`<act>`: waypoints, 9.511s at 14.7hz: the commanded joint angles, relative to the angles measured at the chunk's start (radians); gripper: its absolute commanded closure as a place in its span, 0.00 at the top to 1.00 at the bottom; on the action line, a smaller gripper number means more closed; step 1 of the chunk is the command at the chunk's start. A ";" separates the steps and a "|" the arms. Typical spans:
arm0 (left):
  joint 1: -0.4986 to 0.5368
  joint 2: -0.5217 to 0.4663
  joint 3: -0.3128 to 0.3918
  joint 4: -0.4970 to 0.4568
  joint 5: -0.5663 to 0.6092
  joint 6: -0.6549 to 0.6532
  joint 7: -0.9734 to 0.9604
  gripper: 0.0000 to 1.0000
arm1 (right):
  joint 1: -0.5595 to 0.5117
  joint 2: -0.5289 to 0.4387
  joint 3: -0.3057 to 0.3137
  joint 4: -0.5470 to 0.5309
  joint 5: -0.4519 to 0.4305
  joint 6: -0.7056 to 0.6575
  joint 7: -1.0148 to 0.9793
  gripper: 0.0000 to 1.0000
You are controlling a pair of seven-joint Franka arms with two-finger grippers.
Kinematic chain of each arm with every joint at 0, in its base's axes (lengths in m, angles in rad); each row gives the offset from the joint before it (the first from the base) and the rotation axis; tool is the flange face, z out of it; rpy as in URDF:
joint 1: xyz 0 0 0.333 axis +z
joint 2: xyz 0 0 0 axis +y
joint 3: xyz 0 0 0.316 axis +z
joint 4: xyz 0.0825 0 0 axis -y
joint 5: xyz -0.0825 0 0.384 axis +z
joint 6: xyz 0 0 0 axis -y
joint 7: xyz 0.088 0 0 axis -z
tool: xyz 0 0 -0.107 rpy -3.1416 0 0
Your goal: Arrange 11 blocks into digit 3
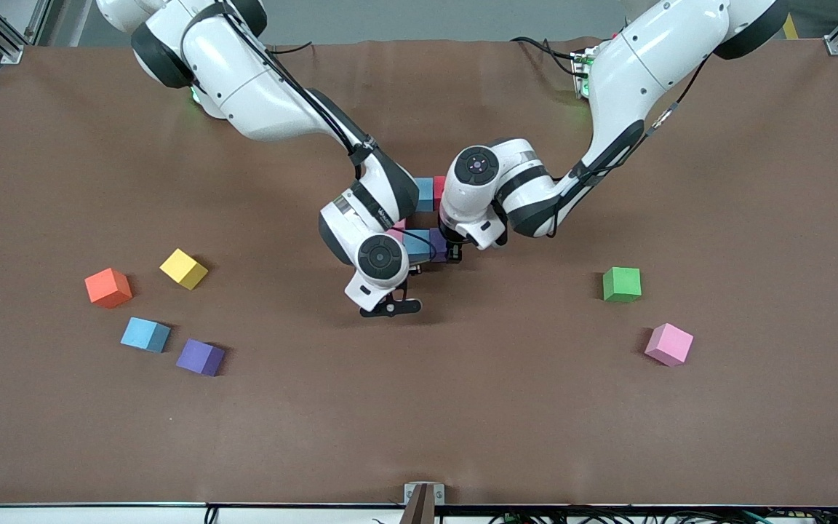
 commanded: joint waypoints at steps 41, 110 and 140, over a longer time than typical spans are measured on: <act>0.754 -0.097 -0.539 -0.012 0.066 -0.461 0.612 1.00 | -0.472 -0.175 -0.085 -0.063 -0.102 0.027 -0.069 1.00; 0.180 0.105 0.061 0.430 -0.150 -0.301 0.973 0.21 | -0.179 0.042 0.167 0.101 -0.094 0.017 -0.241 0.04; 0.040 0.092 0.228 0.425 -0.346 -0.200 0.891 0.21 | -0.164 0.036 0.164 0.068 -0.112 0.092 -0.066 0.05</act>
